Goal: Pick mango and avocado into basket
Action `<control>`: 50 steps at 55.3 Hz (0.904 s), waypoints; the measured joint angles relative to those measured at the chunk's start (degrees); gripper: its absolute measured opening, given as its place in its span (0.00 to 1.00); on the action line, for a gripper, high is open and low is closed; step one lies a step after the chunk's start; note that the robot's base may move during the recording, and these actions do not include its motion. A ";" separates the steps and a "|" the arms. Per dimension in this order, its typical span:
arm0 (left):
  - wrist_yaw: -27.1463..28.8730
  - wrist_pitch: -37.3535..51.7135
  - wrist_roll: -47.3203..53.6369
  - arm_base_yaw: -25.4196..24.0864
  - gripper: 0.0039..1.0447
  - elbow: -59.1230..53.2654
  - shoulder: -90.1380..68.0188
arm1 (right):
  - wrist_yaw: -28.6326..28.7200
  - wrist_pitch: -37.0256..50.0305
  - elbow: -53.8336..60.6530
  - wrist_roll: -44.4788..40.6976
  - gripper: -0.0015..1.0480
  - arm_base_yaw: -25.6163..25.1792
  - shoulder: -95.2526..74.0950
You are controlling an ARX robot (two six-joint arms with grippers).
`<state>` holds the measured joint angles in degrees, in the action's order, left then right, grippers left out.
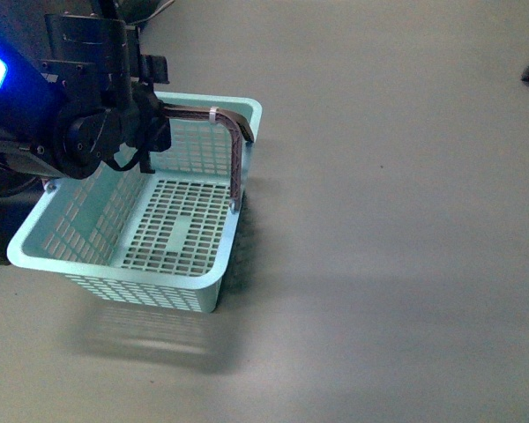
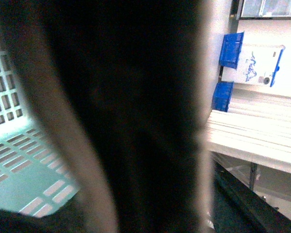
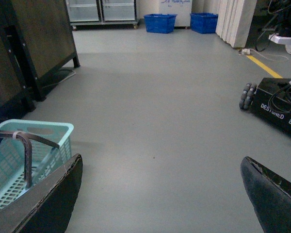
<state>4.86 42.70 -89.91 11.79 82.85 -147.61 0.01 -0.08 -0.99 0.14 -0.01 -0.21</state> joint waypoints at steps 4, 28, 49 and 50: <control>0.00 0.09 -0.02 0.00 0.33 -1.44 0.63 | 0.00 0.00 0.00 0.00 0.92 0.00 0.00; 5.27 0.90 7.72 0.02 0.07 -17.99 17.79 | 0.02 0.00 0.00 0.00 0.92 -0.02 0.00; 10.51 -2.01 18.51 0.26 0.07 -41.18 52.48 | 0.02 0.00 0.00 0.00 0.92 0.00 0.00; 10.64 -3.02 18.99 0.13 0.07 -42.45 54.95 | 0.02 0.00 0.00 0.00 0.92 0.00 0.00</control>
<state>15.51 39.68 -70.91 11.92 40.40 -92.66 0.03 -0.08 -0.99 0.14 -0.01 -0.21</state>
